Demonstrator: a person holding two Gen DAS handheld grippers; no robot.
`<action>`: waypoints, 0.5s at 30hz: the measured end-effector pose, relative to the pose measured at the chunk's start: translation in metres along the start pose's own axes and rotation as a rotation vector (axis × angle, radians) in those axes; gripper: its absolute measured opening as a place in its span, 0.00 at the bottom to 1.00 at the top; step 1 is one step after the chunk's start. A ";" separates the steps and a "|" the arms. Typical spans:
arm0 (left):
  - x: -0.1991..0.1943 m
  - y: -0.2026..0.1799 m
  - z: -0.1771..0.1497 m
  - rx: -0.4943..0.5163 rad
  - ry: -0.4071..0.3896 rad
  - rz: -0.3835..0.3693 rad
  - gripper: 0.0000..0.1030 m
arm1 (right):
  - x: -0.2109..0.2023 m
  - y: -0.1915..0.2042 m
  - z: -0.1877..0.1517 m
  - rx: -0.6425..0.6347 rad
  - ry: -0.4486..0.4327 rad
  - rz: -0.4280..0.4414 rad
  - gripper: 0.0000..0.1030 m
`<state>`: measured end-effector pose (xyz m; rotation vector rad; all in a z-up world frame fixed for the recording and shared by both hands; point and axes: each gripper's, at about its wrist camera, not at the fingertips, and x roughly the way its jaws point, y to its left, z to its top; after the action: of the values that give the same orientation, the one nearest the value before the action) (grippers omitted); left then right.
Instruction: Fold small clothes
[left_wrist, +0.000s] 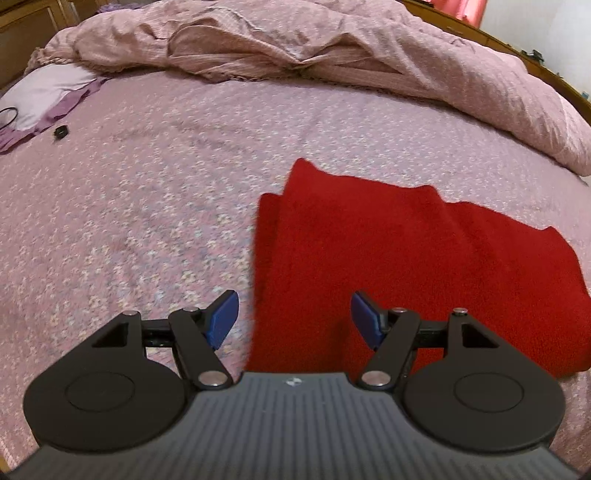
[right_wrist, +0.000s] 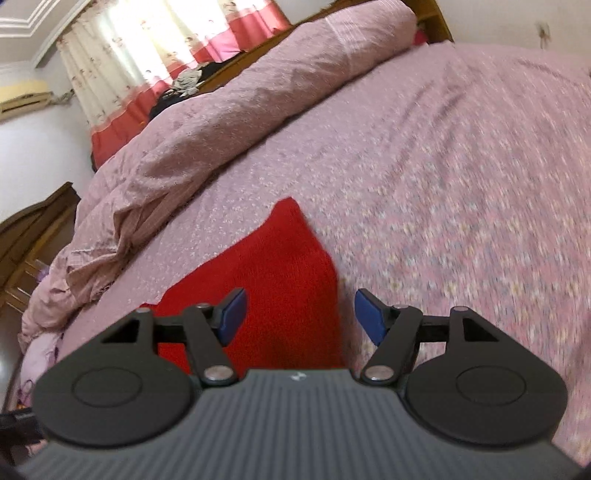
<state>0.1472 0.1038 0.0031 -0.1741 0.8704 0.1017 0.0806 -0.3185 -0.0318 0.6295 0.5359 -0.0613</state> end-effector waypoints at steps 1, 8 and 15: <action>-0.002 0.002 -0.002 -0.004 -0.002 0.000 0.70 | -0.003 -0.001 -0.003 0.005 0.003 0.000 0.66; 0.004 0.019 -0.012 -0.061 0.026 0.005 0.71 | -0.001 -0.001 -0.024 0.065 0.069 0.013 0.66; 0.012 0.023 -0.018 -0.086 0.041 -0.003 0.72 | 0.013 0.003 -0.034 0.099 0.061 -0.008 0.73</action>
<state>0.1377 0.1228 -0.0198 -0.2584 0.9073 0.1334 0.0773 -0.2951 -0.0591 0.7272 0.5967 -0.0768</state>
